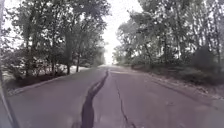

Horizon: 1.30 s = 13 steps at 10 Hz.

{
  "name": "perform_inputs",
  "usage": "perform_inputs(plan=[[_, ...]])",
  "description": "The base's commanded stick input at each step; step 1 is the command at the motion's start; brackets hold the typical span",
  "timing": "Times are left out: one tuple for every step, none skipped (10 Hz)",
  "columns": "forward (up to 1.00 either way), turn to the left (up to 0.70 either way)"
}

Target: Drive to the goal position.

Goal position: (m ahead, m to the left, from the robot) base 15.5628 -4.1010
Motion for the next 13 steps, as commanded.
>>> perform_inputs(plan=[[0.70, 0.00], [0.70, 0.00], [0.70, 0.00], [0.70, 0.00], [0.70, 0.00], [0.70, 0.00], [0.70, 0.00], [0.70, 0.00], [0.70, 0.00], [0.70, 0.00], [0.70, 0.00], [0.70, 0.00], [0.70, 0.00]])
